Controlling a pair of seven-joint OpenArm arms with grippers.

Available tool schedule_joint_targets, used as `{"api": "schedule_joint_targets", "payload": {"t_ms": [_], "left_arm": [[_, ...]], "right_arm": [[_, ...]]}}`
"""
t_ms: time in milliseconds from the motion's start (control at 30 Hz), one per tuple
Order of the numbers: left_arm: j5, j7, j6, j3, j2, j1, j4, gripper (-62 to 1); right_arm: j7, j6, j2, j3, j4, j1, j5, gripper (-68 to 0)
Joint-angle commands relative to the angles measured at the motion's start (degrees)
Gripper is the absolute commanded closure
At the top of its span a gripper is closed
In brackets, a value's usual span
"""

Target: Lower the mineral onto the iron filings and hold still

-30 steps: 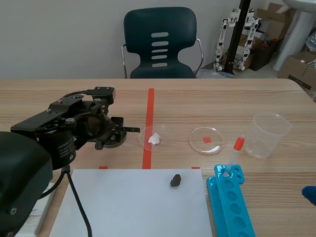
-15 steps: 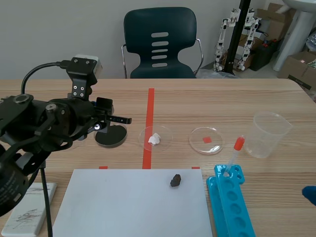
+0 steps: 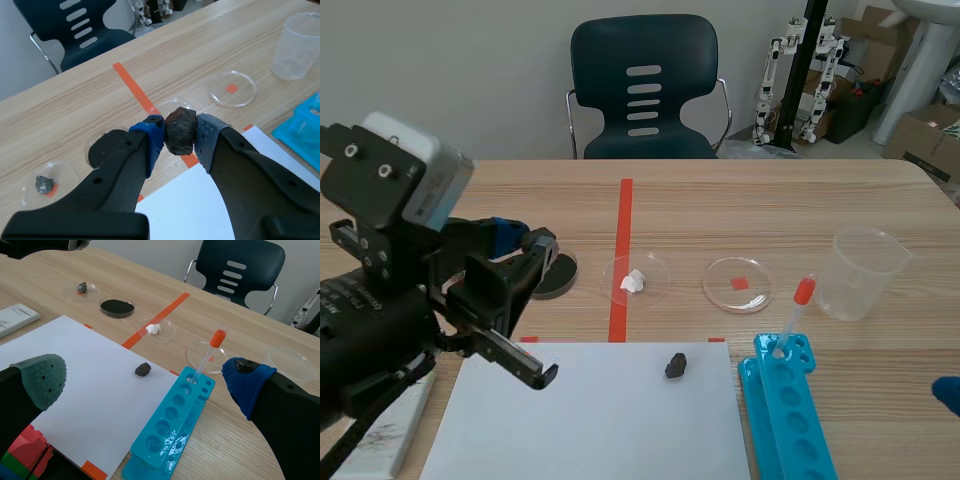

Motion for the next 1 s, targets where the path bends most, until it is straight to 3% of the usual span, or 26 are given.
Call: {"api": "schedule_joint_targets", "payload": {"t_ms": [0,267,400,967], "left_arm": [[1.6,-1.9,0.1,-0.2,0.1,1.9,1.0,-8.5],[9.7,-12.6,-0.3,-0.2,-1.1,12.7,2.3,-8.6],[11.7,-13.9,-0.3,-0.2,-1.1,15.7,2.3,-8.6],[11.7,-13.0,-0.5,-0.2,-1.1,16.4,2.2,-8.6]], "right_arm": [[0.9,0.0,0.0,0.3,1.2,-0.1,0.6,-67.9],[0.9,0.0,0.0,0.3,1.2,-0.1,0.6,-67.9],[0.9,0.0,0.0,0.3,1.2,-0.1,0.6,-67.9],[0.9,0.0,0.0,0.3,1.2,-0.1,0.6,-67.9]]}}
